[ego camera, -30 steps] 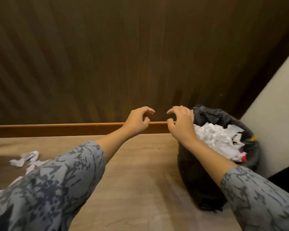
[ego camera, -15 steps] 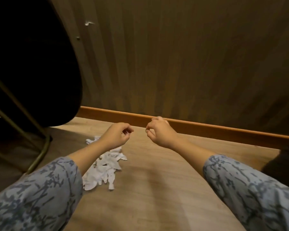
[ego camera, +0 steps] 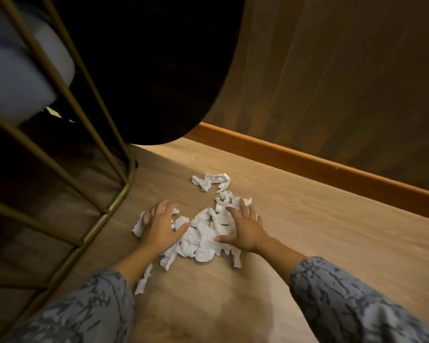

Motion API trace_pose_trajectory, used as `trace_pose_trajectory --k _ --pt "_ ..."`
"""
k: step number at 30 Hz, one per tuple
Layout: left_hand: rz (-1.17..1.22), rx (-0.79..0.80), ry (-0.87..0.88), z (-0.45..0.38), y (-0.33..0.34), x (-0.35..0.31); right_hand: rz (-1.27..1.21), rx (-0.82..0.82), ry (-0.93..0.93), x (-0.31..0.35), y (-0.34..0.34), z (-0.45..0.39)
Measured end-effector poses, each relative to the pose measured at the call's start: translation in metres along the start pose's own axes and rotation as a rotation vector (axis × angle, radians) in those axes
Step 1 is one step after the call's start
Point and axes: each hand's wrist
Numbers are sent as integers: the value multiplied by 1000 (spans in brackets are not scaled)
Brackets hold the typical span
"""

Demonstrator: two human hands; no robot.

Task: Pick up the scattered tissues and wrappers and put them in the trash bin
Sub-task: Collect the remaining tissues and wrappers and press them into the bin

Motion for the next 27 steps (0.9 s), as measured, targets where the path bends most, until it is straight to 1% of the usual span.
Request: trace_pose_trajectory --k 2,4,5,7,10,11,13,16,19,21,24,25,27 --pt "-26 -99 -121 13 19 15 3 -38 -42 4 16 -5" --pt "10 -128 -224 27 35 24 -29 -111 -80 10 34 -4" --pt "50 -127 -249 34 43 27 -34 -148 -107 12 45 -2" --pt "123 -163 -206 50 56 28 -22 -220 -164 15 66 4" --pt "227 -255 -46 68 67 22 -50 -368 -236 13 96 13" --pt "269 -261 -17 71 69 19 -79 -430 -257 13 102 15" --pt "370 -268 -16 74 68 11 -162 -526 -272 14 104 20" --pt "530 -303 -47 67 62 -2 -303 -556 -232 16 90 19" --pt "636 -397 -156 47 45 -16 -483 -561 -168 13 67 14" --pt "738 -460 -221 32 30 -25 -503 -595 -221 8 53 10" --pt "842 -547 -197 13 14 -28 -498 -592 -291 0 37 5" --pt "890 -555 -201 8 11 -27 -499 -581 -293 -2 33 5" --pt "992 -561 -279 3 3 -23 -481 -557 -284 -6 30 4"
Point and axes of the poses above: each hand's wrist, its own z-axis away from the middle knuckle, its own y-axis out of the palm, x = y × z, and after that the axes turned 1 degree about -y, right-handed
